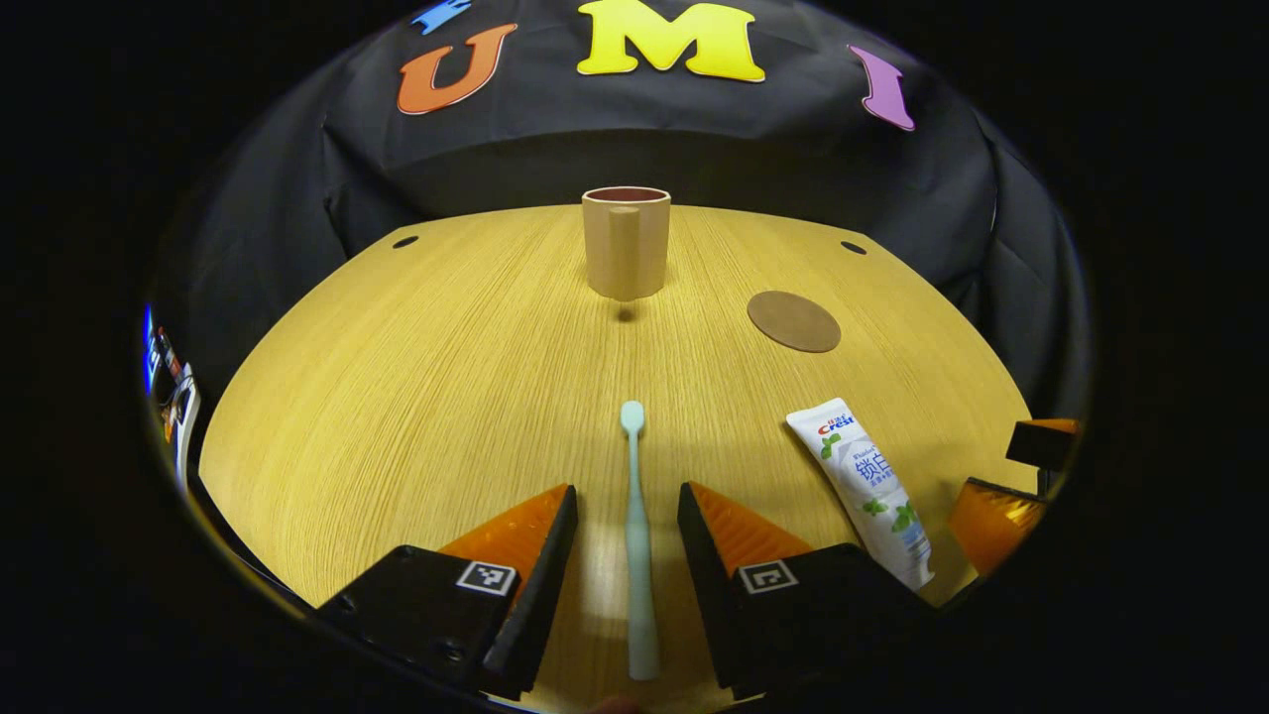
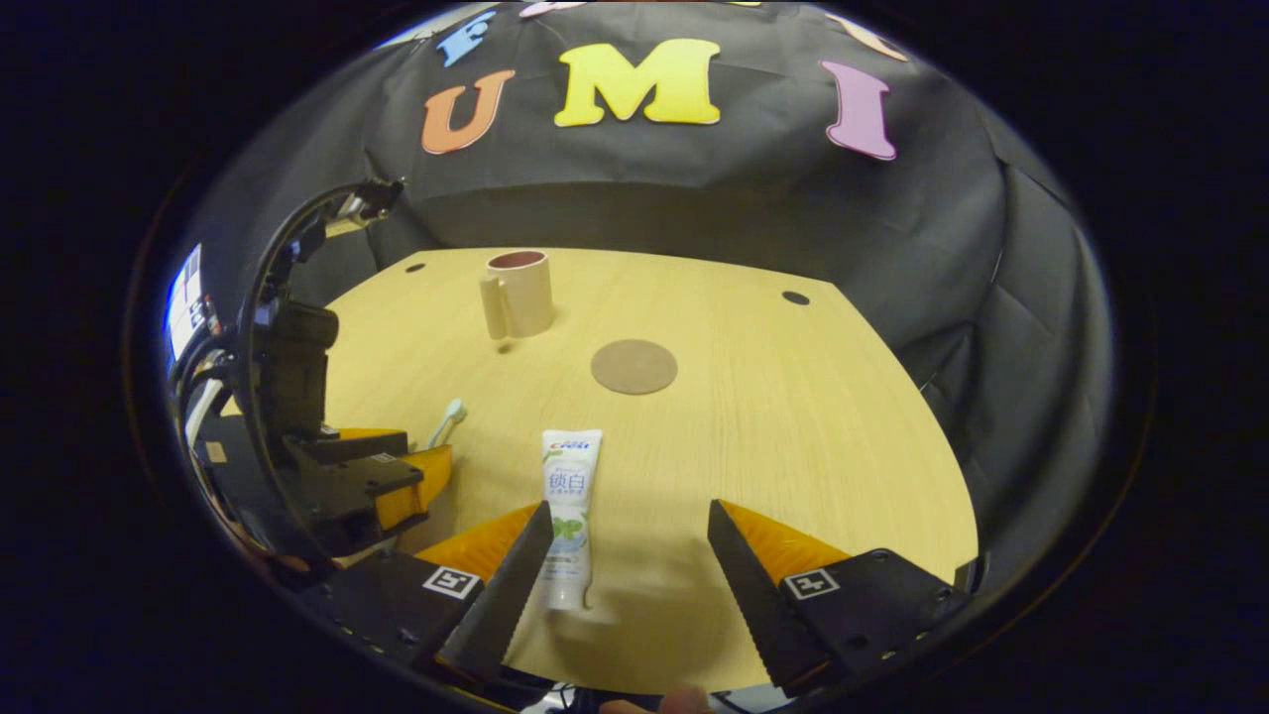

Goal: Put the toothbrush and toothpaste on the desktop into the cup, then pick up the cup and place it on the coaster on the desktop.

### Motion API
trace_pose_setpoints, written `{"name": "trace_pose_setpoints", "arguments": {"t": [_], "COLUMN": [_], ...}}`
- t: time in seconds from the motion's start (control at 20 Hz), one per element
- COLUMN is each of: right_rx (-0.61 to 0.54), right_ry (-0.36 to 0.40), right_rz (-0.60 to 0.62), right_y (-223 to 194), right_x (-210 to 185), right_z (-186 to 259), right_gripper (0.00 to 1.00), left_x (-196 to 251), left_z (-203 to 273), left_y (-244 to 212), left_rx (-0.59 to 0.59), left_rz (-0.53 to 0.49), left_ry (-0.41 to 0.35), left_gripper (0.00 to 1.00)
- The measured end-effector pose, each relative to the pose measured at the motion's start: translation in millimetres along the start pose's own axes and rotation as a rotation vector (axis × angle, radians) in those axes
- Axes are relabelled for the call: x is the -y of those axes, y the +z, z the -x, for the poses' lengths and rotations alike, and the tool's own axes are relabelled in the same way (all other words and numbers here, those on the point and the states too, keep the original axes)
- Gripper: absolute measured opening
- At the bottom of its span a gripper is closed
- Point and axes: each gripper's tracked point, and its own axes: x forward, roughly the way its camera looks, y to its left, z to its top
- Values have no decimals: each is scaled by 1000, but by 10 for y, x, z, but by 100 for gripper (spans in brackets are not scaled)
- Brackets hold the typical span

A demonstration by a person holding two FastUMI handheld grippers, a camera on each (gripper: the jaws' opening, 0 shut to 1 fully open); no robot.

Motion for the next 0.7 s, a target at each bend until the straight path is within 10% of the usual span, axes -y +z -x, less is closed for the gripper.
{"name": "trace_pose_setpoints", "arguments": {"t": [0.7], "right_rx": [-9], "right_ry": [-4], "right_rz": [3], "right_y": [28], "right_x": [-36], "right_z": [-71], "right_gripper": [95], "left_x": [45], "left_z": [-23], "left_y": [8], "left_rx": [18], "left_rz": [-46], "left_ry": [-1], "left_gripper": [10]}}
